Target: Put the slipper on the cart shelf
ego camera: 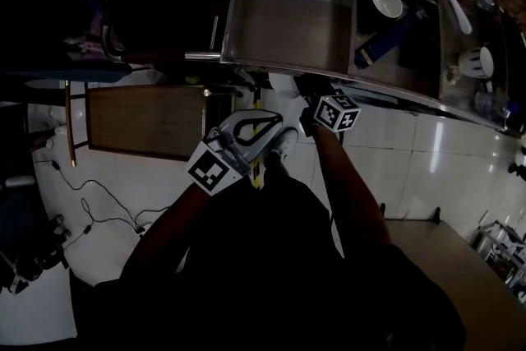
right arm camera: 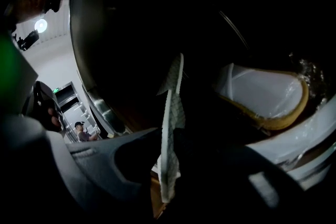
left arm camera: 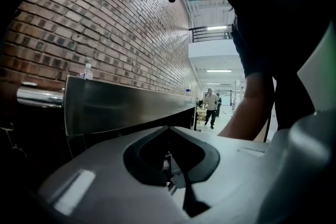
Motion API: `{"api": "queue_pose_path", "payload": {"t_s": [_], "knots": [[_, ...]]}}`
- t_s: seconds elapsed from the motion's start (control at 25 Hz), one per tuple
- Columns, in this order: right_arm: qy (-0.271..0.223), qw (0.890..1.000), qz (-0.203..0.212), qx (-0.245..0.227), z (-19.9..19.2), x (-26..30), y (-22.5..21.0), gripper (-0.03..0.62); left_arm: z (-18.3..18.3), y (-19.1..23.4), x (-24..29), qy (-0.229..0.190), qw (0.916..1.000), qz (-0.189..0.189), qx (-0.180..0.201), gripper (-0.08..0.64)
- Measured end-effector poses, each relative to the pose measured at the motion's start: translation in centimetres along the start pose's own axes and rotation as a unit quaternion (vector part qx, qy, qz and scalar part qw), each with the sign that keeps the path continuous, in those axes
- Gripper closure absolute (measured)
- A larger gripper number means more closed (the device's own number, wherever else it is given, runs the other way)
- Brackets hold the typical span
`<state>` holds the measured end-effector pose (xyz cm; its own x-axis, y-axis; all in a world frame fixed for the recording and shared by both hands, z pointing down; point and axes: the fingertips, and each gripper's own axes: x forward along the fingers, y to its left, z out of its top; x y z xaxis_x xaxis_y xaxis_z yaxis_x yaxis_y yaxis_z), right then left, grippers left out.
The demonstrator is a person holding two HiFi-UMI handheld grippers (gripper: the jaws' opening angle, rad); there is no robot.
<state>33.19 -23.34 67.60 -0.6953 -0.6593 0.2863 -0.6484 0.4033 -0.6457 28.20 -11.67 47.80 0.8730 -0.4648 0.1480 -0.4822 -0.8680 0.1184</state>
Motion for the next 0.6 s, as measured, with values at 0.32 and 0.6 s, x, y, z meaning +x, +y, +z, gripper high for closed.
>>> {"api": "queue_pose_path", "payload": {"t_s": [0.32,0.6], "knots": [[-0.058,0.997,-0.014,-0.053,2.5,1.1,-0.4,0.529,-0.6,0.2,0.9,0.002,0.9998,-0.013,0.013,0.557],[-0.050,0.993,-0.021,-0.104,2.9,2.0,-1.0,0.525,-1.6,0.1,1.4,0.013,0.9998,-0.009,-0.008,0.557]]}}
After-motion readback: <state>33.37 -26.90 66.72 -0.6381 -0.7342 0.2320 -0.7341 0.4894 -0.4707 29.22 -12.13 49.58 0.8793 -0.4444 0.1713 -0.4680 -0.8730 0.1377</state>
